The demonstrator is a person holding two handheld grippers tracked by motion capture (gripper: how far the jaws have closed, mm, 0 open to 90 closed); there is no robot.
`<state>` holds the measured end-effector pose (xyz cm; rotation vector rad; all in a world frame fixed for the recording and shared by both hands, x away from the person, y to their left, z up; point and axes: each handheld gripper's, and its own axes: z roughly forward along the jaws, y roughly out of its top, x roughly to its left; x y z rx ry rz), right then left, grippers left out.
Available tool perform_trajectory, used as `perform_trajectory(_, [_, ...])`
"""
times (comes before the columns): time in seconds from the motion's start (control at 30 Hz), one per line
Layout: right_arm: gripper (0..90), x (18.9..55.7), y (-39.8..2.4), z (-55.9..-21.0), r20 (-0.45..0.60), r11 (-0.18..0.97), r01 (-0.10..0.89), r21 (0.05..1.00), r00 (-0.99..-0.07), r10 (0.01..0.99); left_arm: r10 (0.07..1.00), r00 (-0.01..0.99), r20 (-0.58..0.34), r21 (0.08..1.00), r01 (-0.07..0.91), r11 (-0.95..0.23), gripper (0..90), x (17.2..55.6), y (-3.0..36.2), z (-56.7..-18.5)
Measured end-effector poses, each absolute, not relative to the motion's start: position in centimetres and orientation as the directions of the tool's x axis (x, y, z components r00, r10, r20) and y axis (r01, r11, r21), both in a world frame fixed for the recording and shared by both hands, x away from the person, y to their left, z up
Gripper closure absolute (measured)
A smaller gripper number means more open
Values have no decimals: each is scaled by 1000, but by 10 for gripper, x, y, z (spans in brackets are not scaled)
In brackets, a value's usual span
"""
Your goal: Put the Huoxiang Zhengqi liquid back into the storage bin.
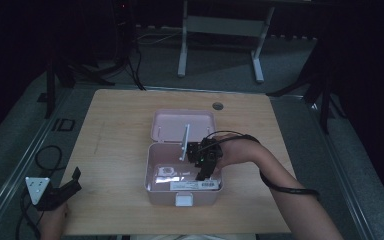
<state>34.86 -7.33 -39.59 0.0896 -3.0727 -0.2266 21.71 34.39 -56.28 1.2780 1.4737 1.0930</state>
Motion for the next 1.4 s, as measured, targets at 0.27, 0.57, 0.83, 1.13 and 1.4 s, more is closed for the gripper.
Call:
perform_trajectory(0.27, [256, 355, -99, -374, 27, 953, -14, 302, -999, -23, 994, -91, -67, 971, 223, 86, 21, 217, 344, -563])
perform_trajectory(0.57, [130, 362, -126, -373, -45, 911, 28, 412, -998, 51, 993, -92, -67, 971, 222, 86, 22, 217, 344, -563])
perform_trajectory(0.83, [128, 372, -166, -376, -126, 811, 99, 577, -970, 208, 993, -92, -67, 972, 220, 86, 21, 217, 344, -563])
perform_trajectory(1.13, [124, 385, -214, -395, -132, 704, 213, 677, -906, 402, 994, -92, -67, 972, 220, 86, 21, 217, 344, -563])
perform_trajectory(1.4, [124, 394, -253, -432, -87, 591, 319, 741, -827, 556, 994, -91, -66, 972, 220, 85, 21, 217, 344, -563])
